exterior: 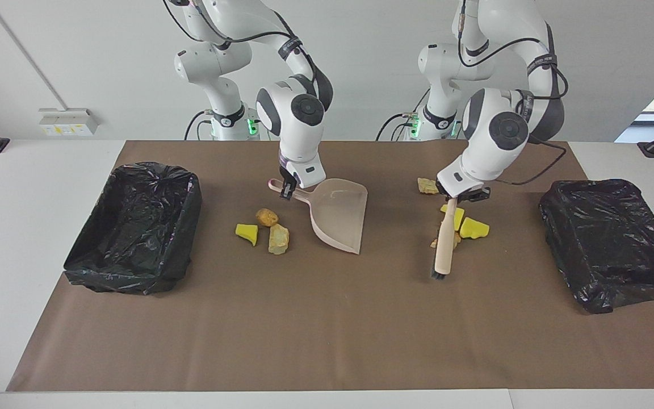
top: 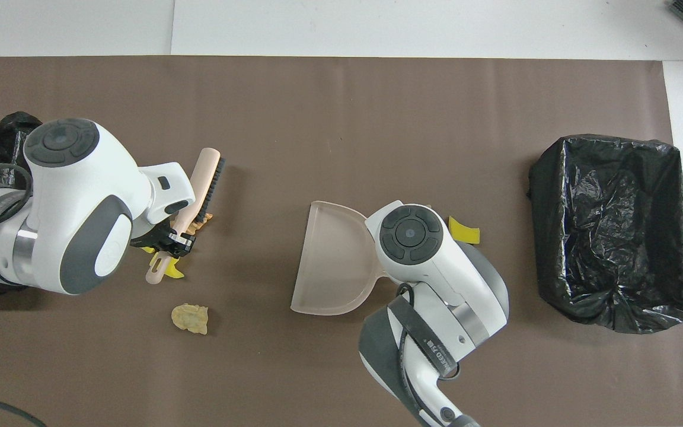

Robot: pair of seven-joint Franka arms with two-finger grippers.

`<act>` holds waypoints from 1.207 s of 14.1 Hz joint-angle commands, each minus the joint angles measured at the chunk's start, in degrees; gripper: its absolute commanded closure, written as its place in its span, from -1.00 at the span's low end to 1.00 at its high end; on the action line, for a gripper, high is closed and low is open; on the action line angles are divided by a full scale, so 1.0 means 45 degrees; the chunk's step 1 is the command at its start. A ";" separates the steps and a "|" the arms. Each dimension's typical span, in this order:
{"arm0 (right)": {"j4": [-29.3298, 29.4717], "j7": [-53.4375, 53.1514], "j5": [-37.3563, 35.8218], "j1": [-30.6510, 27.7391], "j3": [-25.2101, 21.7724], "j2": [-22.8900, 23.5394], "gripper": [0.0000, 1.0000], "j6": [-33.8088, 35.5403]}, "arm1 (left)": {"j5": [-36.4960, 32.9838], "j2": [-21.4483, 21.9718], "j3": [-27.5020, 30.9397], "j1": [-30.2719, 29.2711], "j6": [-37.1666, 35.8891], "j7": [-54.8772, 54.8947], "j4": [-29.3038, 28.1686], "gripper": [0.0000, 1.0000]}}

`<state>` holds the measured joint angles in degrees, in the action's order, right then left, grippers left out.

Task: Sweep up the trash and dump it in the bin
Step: 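Sweep the crumbs and sponges toward the dustpan with the left gripper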

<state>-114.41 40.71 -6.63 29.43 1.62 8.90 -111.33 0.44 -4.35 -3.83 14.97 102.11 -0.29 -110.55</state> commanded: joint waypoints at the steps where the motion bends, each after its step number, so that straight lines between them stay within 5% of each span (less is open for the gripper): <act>1: -0.0259 0.0502 -0.0071 -0.0387 0.0089 -0.0083 1.00 -0.0124 | 0.0429 0.1353 0.0225 0.0208 -0.0851 -0.0950 -0.0159 1.00; 5: -0.0318 0.0659 0.0008 -0.0212 0.0089 0.0249 1.00 -0.0747 | 0.0430 0.2936 0.0284 0.0013 -0.2205 -0.3112 -0.1656 1.00; 9: -0.0318 0.0679 0.0008 0.0003 0.0089 0.0386 1.00 -0.0904 | 0.0391 0.4677 0.0323 -0.1798 0.0544 -0.4116 -0.4940 1.00; 12: -0.0299 0.0659 0.0008 0.0003 0.0089 0.0425 1.00 -0.0944 | 0.0293 0.3900 0.0323 -0.2974 0.1640 -0.4154 -0.5138 1.00; 17: -0.0279 0.0659 0.0008 0.0003 0.0089 0.0445 1.00 -0.0905 | -0.0019 0.3002 0.0304 -0.3017 0.4182 -0.4115 -0.6449 1.00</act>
<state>-115.31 42.09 -6.62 29.69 1.79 10.56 -113.99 1.31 10.76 -2.04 0.56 117.81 -18.13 -138.39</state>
